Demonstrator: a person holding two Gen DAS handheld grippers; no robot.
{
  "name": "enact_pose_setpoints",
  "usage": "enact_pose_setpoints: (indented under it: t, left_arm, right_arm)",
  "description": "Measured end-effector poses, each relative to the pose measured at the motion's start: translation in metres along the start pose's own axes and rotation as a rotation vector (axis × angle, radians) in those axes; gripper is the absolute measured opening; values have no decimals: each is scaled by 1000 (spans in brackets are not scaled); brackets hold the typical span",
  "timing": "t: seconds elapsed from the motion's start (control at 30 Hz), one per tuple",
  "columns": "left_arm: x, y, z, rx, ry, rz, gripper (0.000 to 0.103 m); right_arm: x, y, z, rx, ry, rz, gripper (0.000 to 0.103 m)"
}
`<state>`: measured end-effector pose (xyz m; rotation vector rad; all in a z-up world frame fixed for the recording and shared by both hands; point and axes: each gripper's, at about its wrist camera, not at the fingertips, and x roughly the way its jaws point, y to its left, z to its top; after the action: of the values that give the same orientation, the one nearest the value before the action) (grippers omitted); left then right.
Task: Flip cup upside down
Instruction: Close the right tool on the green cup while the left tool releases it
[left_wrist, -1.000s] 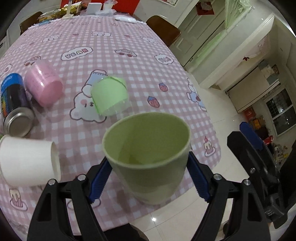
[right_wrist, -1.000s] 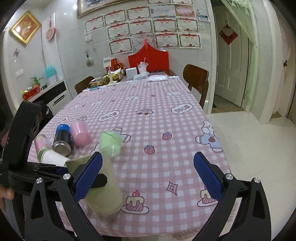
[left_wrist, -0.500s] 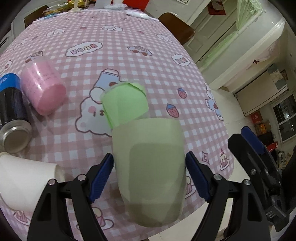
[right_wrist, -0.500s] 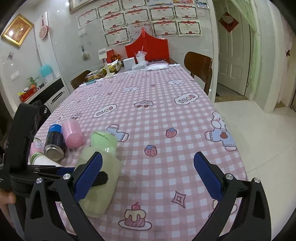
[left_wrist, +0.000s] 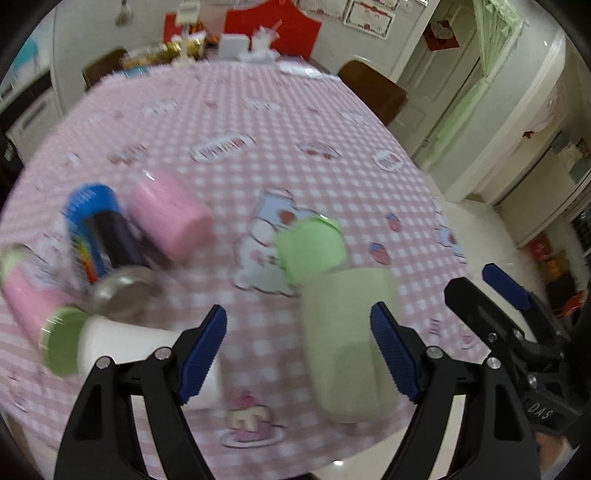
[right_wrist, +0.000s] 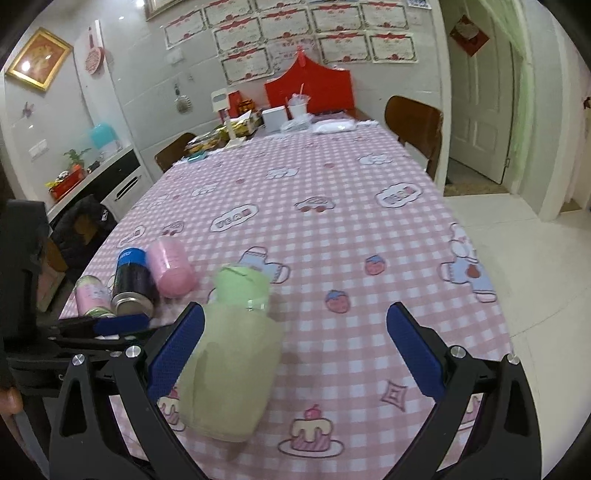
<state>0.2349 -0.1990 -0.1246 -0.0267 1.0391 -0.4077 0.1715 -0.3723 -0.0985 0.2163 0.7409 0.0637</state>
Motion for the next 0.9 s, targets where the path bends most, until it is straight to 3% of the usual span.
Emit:
enact_pose_setpoints:
  t: [0.33, 0.5, 0.8, 0.9]
  left_arm:
    - [-8, 15, 3, 72, -93, 236, 79]
    - [-10, 26, 4, 57, -114, 252, 79]
    - [-10, 42, 6, 33, -127, 191, 79]
    - [-9, 43, 7, 38, -127, 181, 79]
  right_arm:
    - [45, 8, -6, 53, 173, 95, 95]
    - [61, 12, -11, 72, 233, 146, 95]
    - [78, 12, -13, 113, 276, 179, 94]
    - [81, 12, -14, 127, 278, 192, 90]
